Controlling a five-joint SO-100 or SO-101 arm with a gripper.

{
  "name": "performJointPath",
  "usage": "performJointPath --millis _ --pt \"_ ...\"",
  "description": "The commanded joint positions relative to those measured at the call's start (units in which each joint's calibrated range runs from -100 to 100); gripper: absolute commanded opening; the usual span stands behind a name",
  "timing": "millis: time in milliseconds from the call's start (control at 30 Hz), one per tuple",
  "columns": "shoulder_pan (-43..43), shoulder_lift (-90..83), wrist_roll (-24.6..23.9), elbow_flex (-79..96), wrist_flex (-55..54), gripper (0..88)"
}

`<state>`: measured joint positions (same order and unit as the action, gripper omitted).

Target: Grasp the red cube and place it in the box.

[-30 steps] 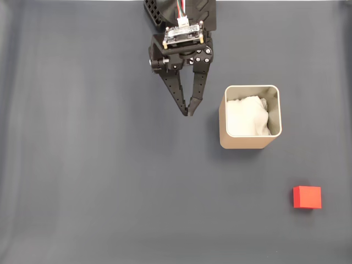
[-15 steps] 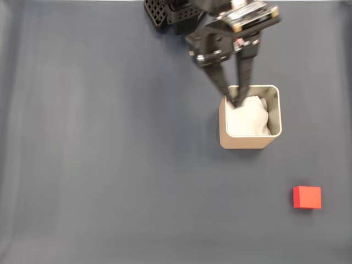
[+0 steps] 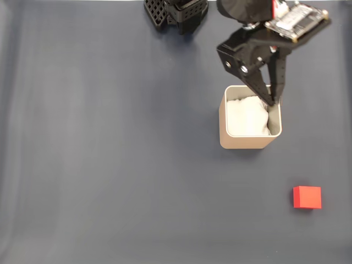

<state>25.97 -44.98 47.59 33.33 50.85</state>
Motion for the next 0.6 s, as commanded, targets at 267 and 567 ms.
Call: performJointPath --millis 267,567 --pt "0.55 16.21 -0.88 -18.75 0.15 0.2" --pt "0.48 24.0 -1.22 -26.13 0.15 0.6"
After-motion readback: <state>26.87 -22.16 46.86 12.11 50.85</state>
